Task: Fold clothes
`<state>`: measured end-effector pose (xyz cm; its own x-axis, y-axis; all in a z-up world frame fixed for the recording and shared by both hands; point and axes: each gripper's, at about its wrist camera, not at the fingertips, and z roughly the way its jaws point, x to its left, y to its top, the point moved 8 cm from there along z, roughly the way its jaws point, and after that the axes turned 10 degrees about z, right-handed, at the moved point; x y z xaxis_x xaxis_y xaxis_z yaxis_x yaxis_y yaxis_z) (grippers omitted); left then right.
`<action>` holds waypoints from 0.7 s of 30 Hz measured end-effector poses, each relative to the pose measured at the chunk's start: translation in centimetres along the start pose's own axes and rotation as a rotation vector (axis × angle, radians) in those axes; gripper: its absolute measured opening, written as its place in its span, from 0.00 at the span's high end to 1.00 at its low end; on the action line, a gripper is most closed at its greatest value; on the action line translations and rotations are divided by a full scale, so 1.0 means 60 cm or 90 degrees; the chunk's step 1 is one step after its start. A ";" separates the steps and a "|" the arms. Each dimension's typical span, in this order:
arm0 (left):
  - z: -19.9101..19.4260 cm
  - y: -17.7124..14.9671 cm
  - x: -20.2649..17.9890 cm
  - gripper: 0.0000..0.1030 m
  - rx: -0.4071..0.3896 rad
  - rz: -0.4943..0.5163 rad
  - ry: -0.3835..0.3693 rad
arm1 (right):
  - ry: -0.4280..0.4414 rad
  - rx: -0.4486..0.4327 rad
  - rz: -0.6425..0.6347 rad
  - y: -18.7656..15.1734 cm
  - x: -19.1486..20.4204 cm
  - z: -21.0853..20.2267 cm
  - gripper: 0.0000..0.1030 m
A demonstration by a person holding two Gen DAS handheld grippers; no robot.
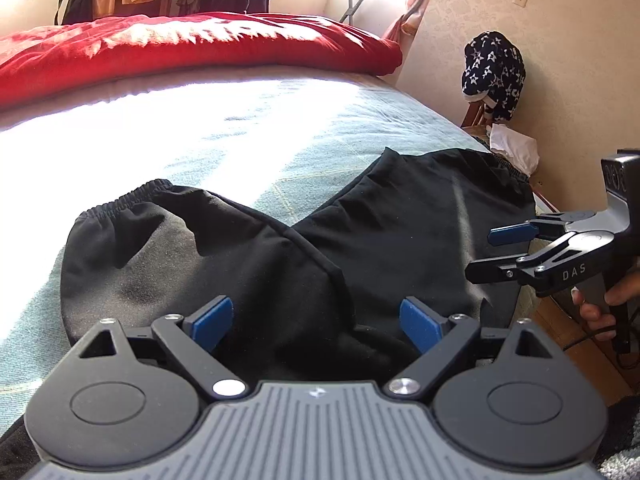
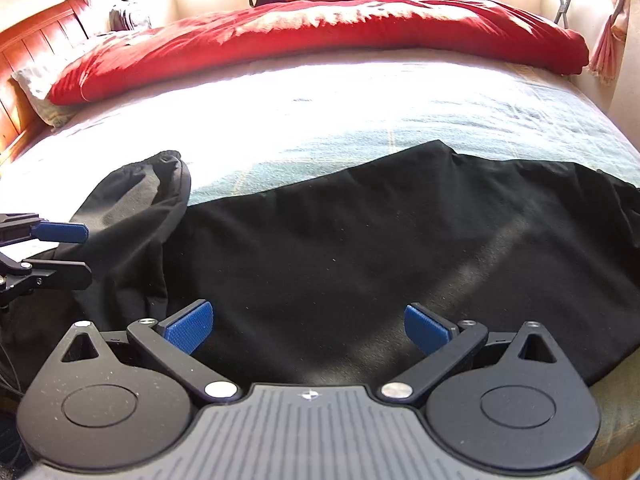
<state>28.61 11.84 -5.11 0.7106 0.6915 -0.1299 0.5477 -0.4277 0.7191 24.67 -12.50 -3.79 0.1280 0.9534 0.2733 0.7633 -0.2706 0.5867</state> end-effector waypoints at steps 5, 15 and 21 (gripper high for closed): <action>-0.019 -0.014 0.011 0.12 0.003 -0.059 0.059 | 0.117 0.030 -0.014 0.027 0.044 0.035 0.00; -0.054 -0.026 0.034 0.12 -0.022 -0.147 0.126 | 0.339 0.155 -0.017 0.040 0.144 0.113 0.00; -0.083 -0.061 0.059 0.12 -0.042 -0.256 0.139 | 0.388 0.197 -0.058 0.024 0.199 0.139 0.00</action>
<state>26.89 18.74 -4.82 0.3346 0.9042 -0.2655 0.7262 -0.0679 0.6841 32.57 -0.42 -6.04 -0.2555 0.7005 0.6663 0.9111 -0.0562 0.4084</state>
